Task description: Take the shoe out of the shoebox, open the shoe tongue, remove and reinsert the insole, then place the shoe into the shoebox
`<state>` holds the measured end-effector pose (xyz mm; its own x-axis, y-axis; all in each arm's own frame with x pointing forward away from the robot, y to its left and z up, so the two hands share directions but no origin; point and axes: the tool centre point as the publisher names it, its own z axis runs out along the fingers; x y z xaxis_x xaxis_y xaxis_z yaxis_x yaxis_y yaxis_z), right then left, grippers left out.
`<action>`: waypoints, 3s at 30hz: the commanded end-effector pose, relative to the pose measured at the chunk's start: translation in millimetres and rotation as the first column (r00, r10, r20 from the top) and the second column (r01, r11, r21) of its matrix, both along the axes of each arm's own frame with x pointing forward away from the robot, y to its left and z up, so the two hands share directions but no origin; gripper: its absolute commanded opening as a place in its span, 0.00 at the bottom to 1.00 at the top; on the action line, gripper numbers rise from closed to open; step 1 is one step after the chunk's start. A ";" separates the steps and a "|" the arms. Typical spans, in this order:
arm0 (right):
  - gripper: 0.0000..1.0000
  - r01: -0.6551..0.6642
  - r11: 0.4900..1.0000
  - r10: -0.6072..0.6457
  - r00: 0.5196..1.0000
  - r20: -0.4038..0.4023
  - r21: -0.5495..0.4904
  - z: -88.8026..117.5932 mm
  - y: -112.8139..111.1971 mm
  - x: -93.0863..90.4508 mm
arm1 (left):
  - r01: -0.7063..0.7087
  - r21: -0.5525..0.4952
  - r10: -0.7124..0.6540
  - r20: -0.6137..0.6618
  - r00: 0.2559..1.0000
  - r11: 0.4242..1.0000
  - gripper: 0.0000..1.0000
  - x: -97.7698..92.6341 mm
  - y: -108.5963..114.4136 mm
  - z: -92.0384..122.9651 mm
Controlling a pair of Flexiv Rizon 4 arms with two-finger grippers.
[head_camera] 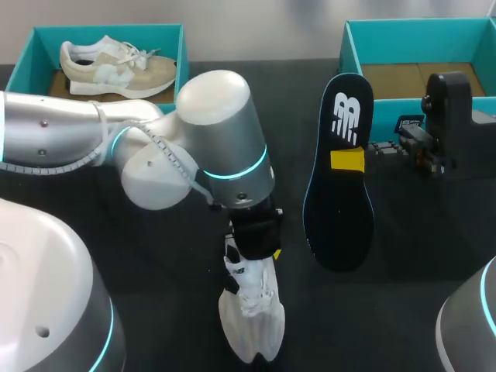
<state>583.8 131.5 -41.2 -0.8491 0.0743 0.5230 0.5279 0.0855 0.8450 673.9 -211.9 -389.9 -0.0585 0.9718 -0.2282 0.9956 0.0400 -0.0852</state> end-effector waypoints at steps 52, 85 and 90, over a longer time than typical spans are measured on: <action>0.00 -0.001 1.000 0.001 1.000 -0.001 -0.002 -0.3 2.3 1.8 | -0.052 -0.937 0.202 0.020 0.979 0.344 1.00 72.7 75.0 285.7; 0.00 -0.088 0.996 0.092 0.959 -0.268 0.028 11.2 -30.3 166.9 | -0.043 -0.948 0.166 0.011 0.986 0.316 1.00 79.8 74.4 294.8; 0.00 -0.088 0.996 0.092 0.959 -0.268 0.028 11.2 -30.3 166.9 | -0.043 -0.948 0.166 0.011 0.986 0.316 1.00 79.8 74.4 294.8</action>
<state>723.6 96.2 -29.8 -0.6837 0.0471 0.7282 0.7297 0.0378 0.6827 753.3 -136.4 -94.7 -0.0638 0.0847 -0.9944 0.9937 0.0977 -0.0554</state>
